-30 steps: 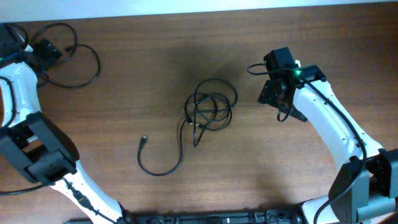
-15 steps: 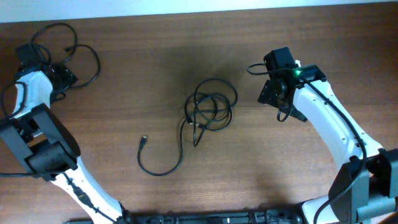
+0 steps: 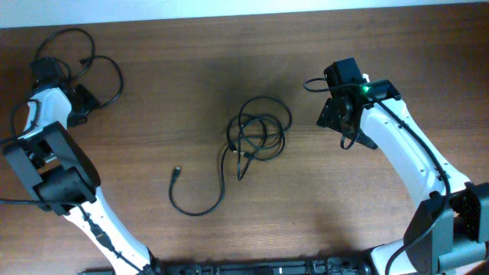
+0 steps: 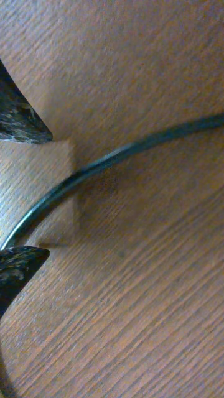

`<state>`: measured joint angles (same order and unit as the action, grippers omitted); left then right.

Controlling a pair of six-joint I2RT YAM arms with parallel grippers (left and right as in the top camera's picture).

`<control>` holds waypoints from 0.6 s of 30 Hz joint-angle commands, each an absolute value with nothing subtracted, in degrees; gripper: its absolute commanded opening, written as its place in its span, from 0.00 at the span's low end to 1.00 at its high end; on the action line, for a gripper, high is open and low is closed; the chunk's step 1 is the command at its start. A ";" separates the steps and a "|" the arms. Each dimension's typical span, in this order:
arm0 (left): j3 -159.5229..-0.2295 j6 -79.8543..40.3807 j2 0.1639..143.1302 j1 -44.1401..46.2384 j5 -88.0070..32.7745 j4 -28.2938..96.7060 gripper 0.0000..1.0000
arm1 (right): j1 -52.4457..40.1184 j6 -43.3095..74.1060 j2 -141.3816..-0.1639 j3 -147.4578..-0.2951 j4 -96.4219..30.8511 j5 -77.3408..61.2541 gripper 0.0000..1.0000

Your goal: Untangle cables

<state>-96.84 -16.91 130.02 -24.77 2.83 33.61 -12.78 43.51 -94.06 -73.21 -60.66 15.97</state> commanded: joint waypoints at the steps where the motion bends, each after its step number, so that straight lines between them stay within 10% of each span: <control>1: -96.51 -17.06 132.27 -23.70 2.37 33.45 0.55 | -12.73 43.31 -94.11 -73.30 -60.69 16.10 0.98; 3: -96.51 -17.06 133.69 -23.73 2.35 33.47 0.52 | -12.73 43.31 -94.11 -73.30 -60.69 16.08 0.98; 6: -96.53 -19.03 134.19 -23.73 1.19 31.18 0.00 | -12.73 43.31 -94.11 -73.30 -60.69 16.08 0.98; 15: -104.49 -68.95 134.19 -29.87 -31.79 -4.67 0.00 | -12.73 43.31 -94.11 -73.30 -60.69 16.10 0.98; 18: -104.47 -62.94 134.19 -29.65 -28.62 -1.96 0.03 | -12.73 43.31 -94.11 -73.30 -60.69 16.10 0.98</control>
